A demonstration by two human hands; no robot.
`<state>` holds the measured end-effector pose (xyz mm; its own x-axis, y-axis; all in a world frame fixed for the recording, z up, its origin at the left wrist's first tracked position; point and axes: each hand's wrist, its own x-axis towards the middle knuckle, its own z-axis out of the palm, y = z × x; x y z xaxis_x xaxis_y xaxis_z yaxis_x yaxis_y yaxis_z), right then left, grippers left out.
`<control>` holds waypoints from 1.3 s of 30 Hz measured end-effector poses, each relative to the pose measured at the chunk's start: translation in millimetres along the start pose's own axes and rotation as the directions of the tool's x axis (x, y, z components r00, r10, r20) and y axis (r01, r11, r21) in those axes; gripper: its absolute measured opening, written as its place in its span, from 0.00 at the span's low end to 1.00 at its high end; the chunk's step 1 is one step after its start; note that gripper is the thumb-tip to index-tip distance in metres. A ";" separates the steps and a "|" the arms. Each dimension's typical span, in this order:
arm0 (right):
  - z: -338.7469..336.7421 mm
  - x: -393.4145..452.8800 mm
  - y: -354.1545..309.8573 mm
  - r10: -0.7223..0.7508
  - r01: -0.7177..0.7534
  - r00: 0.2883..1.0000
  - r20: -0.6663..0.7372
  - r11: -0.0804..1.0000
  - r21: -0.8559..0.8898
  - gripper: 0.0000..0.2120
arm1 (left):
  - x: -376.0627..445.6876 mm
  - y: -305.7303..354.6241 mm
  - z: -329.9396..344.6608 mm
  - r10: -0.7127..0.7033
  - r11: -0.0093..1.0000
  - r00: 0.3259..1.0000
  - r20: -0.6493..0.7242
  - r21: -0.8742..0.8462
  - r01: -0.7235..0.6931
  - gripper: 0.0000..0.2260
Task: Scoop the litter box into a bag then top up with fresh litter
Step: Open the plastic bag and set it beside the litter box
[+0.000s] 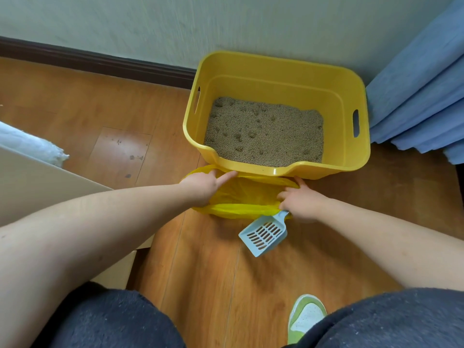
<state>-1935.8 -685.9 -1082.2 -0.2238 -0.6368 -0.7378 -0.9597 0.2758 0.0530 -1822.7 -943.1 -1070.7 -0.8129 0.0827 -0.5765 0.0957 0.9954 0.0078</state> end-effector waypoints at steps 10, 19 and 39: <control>1.8 2.5 9.3 0.082 -0.076 0.997 -0.010 0.957 0.280 0.18 | 11.4 -18.0 2.6 -0.039 0.995 0.999 0.036 -0.091 0.042 0.33; -13.3 -1.0 4.8 0.246 -0.227 0.969 0.006 0.886 0.404 0.21 | 23.7 -23.7 -0.8 -0.170 0.943 0.977 0.132 -0.267 0.200 0.31; 19.9 -59.5 -4.8 0.051 -0.031 0.715 -0.697 0.999 0.042 0.13 | -9.3 -23.2 -5.9 0.342 0.917 0.913 -0.223 0.291 -0.273 0.37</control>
<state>-1914.5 -635.0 -1052.0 -0.3275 -0.9432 -0.0554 -0.9445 0.3251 0.0478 -1820.8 -966.8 -1060.7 -0.8373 0.4268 -0.3416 0.4765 0.8761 -0.0736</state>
